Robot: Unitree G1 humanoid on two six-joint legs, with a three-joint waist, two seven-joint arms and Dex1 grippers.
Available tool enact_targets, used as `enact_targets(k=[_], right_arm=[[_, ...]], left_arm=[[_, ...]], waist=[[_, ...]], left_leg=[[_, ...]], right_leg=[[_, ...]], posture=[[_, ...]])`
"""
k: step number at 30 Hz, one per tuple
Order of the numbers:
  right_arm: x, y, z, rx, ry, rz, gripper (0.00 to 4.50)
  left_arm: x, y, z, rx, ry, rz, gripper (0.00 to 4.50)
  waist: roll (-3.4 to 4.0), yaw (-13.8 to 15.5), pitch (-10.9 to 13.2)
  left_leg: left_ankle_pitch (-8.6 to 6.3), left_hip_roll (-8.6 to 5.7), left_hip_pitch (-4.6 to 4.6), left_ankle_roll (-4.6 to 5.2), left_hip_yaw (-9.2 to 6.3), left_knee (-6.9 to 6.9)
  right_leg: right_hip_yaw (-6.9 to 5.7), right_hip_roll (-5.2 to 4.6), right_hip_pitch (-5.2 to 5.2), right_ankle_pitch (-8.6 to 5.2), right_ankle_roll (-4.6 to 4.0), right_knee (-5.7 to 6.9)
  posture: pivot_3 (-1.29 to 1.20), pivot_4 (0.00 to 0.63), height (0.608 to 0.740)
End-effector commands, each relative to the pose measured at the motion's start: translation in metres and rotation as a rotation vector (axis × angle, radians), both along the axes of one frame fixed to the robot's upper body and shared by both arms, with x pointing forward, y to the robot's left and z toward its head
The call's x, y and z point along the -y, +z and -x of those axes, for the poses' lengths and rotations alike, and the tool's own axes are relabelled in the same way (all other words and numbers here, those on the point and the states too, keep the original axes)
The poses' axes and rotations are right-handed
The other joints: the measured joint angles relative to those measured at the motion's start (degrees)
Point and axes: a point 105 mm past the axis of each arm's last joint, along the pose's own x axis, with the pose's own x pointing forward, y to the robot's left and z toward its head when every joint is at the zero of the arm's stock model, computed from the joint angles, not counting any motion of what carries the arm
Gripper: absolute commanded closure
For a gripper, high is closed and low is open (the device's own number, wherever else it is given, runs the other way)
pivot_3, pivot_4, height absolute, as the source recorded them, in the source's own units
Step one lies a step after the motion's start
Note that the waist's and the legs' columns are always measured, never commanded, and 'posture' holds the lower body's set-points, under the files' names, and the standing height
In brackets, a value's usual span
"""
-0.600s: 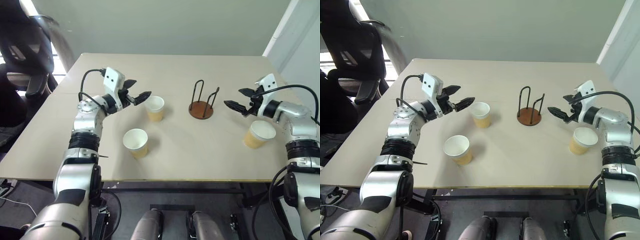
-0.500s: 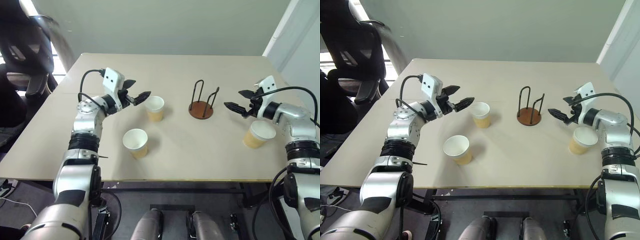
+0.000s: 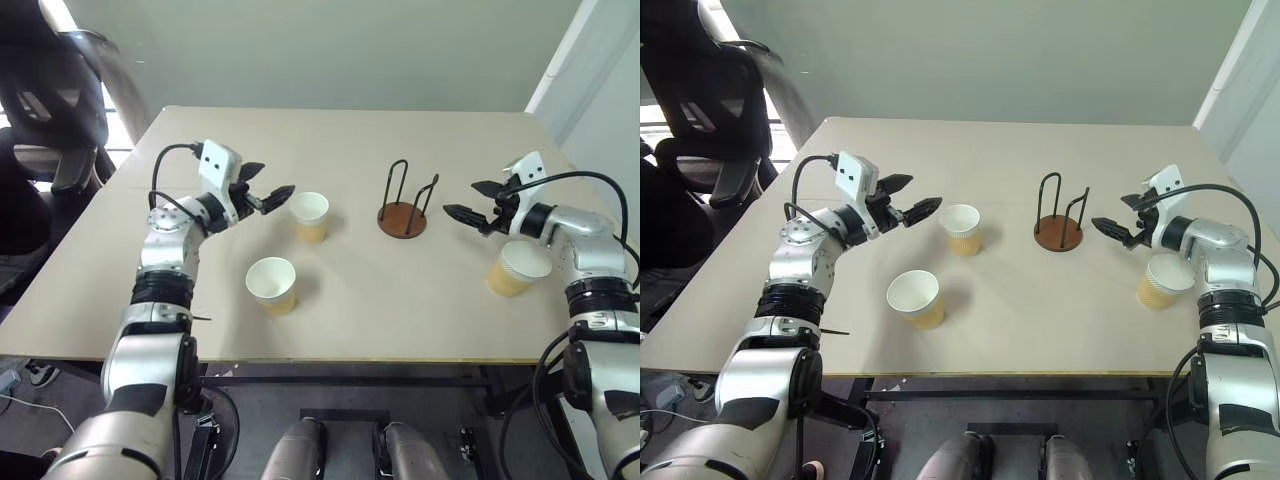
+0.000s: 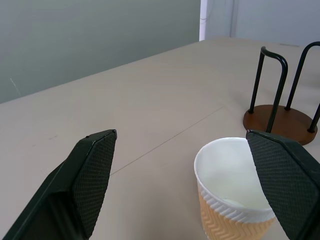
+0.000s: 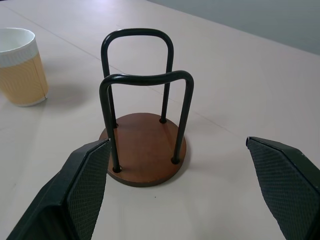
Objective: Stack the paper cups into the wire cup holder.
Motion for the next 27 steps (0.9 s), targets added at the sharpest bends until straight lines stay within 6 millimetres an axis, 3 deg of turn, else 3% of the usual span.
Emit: enact_targets(k=[1,12,27], right_arm=[[0.002,0.014,0.001,0.028,0.008,0.010,0.04],[-0.009,0.003,0.024,-0.077,0.096,0.013,0.04],[-0.045,0.009,0.011,-0.012,0.083,0.011,0.04]], left_arm=[[0.000,0.018,0.000,0.062,0.005,0.017,0.05],[0.014,0.019,0.002,0.042,-0.124,-0.100,0.05],[0.021,0.029,-0.001,0.064,-0.152,-0.124,0.05]], waist=[[0.00,-0.01,0.00],[0.00,0.02,0.00],[0.00,-0.39,0.00]], left_leg=[[0.00,0.00,0.00,0.00,0.00,0.00],[0.01,-0.01,-0.02,-0.02,0.00,0.01],[0.07,-0.01,-0.01,-0.01,0.00,0.00]], right_leg=[[0.00,0.00,0.00,0.00,0.00,0.00],[0.00,0.00,0.00,0.00,0.00,-0.01],[0.01,0.01,-0.02,-0.02,0.03,-0.02]], posture=[[0.00,0.150,0.740],[0.00,0.150,0.740],[0.00,0.150,0.740]])
